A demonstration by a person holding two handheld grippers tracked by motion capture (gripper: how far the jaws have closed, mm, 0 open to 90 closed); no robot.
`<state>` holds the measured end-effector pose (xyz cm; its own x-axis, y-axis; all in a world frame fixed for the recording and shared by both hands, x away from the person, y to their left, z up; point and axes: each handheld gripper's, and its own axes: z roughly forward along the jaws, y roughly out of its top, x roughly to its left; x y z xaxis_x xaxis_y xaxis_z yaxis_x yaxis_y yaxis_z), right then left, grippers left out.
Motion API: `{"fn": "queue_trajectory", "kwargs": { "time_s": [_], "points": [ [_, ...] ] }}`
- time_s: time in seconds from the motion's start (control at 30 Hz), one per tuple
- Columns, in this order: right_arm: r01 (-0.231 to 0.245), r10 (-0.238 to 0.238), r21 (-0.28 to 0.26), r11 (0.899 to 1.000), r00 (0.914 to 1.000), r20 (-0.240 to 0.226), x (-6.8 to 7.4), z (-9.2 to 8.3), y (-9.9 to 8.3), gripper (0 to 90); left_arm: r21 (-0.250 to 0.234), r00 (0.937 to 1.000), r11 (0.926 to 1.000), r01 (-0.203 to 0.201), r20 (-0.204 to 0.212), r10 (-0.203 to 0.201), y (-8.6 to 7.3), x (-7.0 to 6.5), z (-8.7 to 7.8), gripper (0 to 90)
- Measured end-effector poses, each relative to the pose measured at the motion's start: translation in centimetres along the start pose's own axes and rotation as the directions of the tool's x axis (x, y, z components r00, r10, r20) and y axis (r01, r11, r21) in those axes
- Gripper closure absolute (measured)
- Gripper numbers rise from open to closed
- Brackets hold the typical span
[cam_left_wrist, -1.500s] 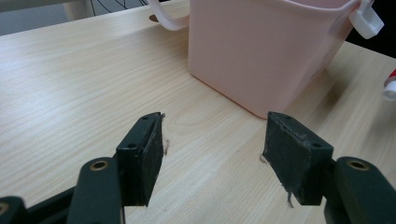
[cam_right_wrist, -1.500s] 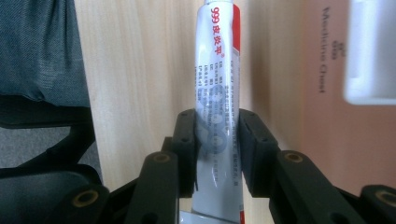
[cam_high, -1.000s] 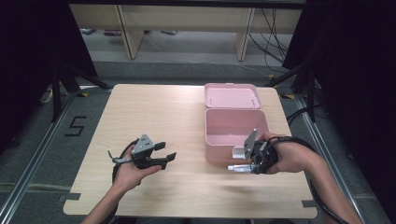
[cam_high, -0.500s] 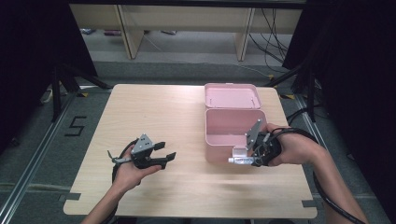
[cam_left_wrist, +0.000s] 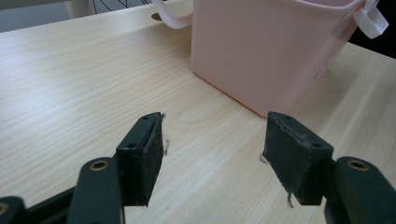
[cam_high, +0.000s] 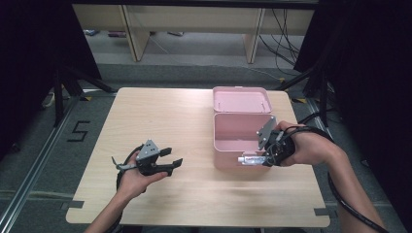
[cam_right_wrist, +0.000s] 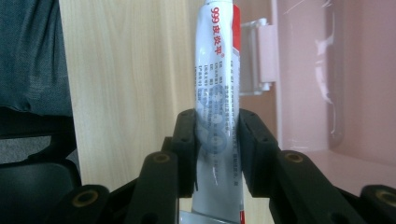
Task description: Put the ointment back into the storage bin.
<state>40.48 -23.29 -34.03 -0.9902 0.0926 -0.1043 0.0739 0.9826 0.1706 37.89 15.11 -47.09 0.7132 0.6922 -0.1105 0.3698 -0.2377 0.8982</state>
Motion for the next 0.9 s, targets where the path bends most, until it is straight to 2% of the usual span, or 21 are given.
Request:
{"fn": "queue_trajectory", "kwargs": {
  "time_s": [0.03, 0.1, 0.13, 0.17, 0.27, 0.3, 0.33, 0.43, 0.47, 0.5, 0.6, 0.7, 0.73, 0.77, 0.8, 0.9],
  "points": [
    [-0.008, 0.008, -0.004, 1.000, 1.0000, 0.003, 0.0, -0.1, 0.0, 71.1, 0.001, 1.0000, 1.0000, 0.000, -0.001, 0.000, 0.0, 0.0, 0.0, 36.8],
    [0.013, -0.013, -0.021, 1.000, 0.9999, 0.008, -0.3, -0.2, 0.1, 71.1, 0.000, 1.0000, 1.0000, 0.002, 0.003, -0.002, -0.1, 0.0, 0.0, 36.9],
    [-0.010, 0.010, -0.012, 1.000, 0.9999, 0.013, -0.2, -0.4, 0.1, 71.1, 0.001, 1.0000, 1.0000, 0.002, 0.003, -0.002, -0.1, 0.0, 0.0, 36.9],
    [0.014, -0.014, -0.017, 1.000, 0.9998, 0.014, -0.4, -0.5, 0.2, 71.1, 0.000, 1.0000, 1.0000, 0.002, 0.003, -0.002, -0.1, 0.0, 0.0, 36.8],
    [-0.016, 0.016, -0.018, 1.000, 0.9996, 0.021, -0.5, -0.8, 0.2, 71.1, 0.000, 1.0000, 1.0000, 0.002, 0.000, -0.002, -0.1, 0.0, 0.0, 36.8],
    [0.019, -0.018, -0.029, 0.999, 0.9996, 0.023, -0.9, -0.8, 0.2, 71.1, 0.000, 1.0000, 1.0000, 0.003, 0.000, -0.003, -0.1, 0.1, 0.0, 36.9],
    [-0.021, 0.022, -0.020, 1.000, 0.9994, 0.026, -0.7, -0.9, 0.2, 71.0, -0.001, 1.0000, 1.0000, 0.004, -0.001, -0.004, -0.1, 0.1, 0.0, 36.8],
    [-0.028, 0.028, -0.026, 0.999, 0.9993, 0.025, -1.0, -1.2, 0.2, 71.1, -0.001, 1.0000, 1.0000, 0.003, -0.002, -0.003, -0.1, 0.1, 0.0, 36.8],
    [-0.015, 0.016, -0.037, 0.999, 0.9996, 0.023, -1.2, -1.1, 0.3, 71.0, -0.001, 1.0000, 1.0000, 0.004, -0.002, -0.004, -0.1, 0.1, 0.0, 36.9],
    [-0.031, 0.032, -0.032, 0.999, 0.9991, 0.027, -1.2, -1.2, 0.3, 71.1, -0.001, 1.0000, 1.0000, 0.004, -0.001, -0.004, -0.1, 0.1, 0.0, 36.9],
    [-0.006, 0.007, -0.049, 0.999, 0.9994, 0.035, -1.8, -1.3, 0.4, 71.1, -0.002, 1.0000, 1.0000, 0.004, -0.001, -0.004, -0.1, 0.1, 0.0, 36.9],
    [-0.027, 0.030, -0.052, 0.998, 0.9986, 0.043, -2.1, -1.6, 0.4, 71.0, -0.001, 1.0000, 1.0000, 0.004, 0.000, -0.004, -0.1, 0.1, 0.0, 36.8],
    [-0.007, 0.009, -0.055, 0.998, 0.9989, 0.045, -2.3, -1.5, 0.5, 71.1, 0.002, 1.0000, 1.0000, 0.005, 0.000, -0.005, -0.1, 0.2, 0.0, 36.8],
    [-0.011, 0.014, -0.054, 0.998, 0.9989, 0.045, -2.4, -1.6, 0.4, 71.1, 0.001, 1.0000, 1.0000, 0.007, -0.001, -0.007, -0.1, 0.2, 0.0, 36.8],
    [-0.035, 0.037, -0.048, 0.998, 0.9983, 0.045, -2.3, -1.6, 0.5, 71.1, -0.005, 1.0000, 1.0000, 0.008, 0.006, -0.008, -0.2, 0.2, 0.1, 36.8],
    [-0.024, 0.026, -0.052, 0.998, 0.9987, 0.043, -2.8, -1.5, 0.5, 71.1, -0.005, 0.9999, 0.9999, 0.009, 0.005, -0.009, -0.2, 0.3, 0.1, 36.8]
  ]
}}
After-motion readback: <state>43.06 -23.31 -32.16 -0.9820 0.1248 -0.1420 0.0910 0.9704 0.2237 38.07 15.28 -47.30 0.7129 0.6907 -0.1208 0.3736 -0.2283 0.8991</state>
